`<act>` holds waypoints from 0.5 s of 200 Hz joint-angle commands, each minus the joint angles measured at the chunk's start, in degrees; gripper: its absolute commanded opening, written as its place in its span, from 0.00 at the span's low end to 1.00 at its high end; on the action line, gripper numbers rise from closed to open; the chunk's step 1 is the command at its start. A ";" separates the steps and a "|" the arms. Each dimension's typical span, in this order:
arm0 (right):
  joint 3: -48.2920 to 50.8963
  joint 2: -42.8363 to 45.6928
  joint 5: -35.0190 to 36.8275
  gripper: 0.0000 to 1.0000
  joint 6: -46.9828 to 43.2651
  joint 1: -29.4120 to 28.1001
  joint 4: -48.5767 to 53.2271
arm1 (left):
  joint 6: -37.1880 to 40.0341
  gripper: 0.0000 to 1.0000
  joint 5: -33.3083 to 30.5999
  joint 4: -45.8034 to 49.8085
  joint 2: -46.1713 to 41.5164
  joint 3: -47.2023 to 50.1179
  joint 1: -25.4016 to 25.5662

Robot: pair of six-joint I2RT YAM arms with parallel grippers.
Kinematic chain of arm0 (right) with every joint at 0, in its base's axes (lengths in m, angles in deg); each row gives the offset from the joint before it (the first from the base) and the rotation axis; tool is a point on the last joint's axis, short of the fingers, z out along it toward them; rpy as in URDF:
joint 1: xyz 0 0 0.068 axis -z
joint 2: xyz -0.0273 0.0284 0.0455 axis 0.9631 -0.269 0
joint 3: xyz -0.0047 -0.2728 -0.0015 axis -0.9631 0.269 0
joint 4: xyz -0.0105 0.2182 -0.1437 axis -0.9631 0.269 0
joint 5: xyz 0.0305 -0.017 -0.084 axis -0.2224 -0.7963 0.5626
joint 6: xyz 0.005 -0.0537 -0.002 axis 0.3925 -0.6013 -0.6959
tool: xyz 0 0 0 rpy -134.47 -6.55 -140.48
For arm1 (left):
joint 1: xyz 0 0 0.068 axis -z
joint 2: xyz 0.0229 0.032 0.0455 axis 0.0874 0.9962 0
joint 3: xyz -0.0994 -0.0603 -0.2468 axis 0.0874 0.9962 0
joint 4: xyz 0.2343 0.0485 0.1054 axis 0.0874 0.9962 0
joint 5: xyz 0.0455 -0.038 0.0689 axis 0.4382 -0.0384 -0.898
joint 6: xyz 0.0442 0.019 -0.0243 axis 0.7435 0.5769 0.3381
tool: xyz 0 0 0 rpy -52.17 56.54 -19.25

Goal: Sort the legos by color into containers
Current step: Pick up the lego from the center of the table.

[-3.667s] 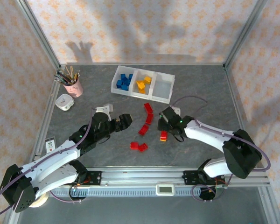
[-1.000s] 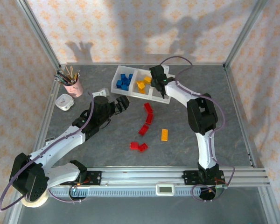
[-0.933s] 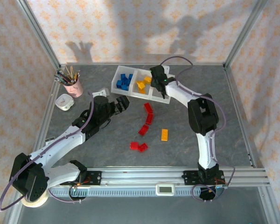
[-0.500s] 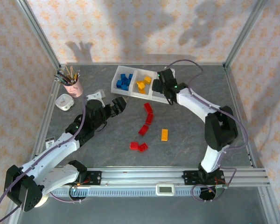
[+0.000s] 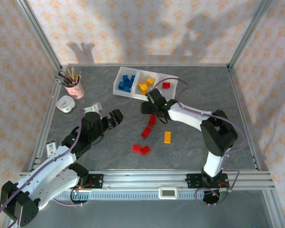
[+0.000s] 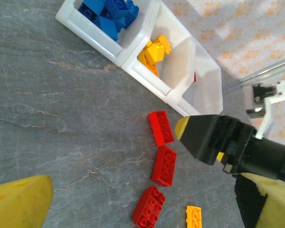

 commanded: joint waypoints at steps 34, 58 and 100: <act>-4.47 -8.17 8.11 0.83 0.78 -0.71 -0.45 | -1.64 0.99 -2.81 1.76 -1.37 1.64 -0.74; -6.82 -11.04 11.05 0.82 -0.48 -0.71 0.26 | -1.99 0.99 -3.22 1.06 -1.37 2.08 -0.69; -10.65 -15.11 13.02 0.75 -3.82 -0.62 0.50 | -1.90 0.99 -3.18 0.34 -0.76 2.17 -0.74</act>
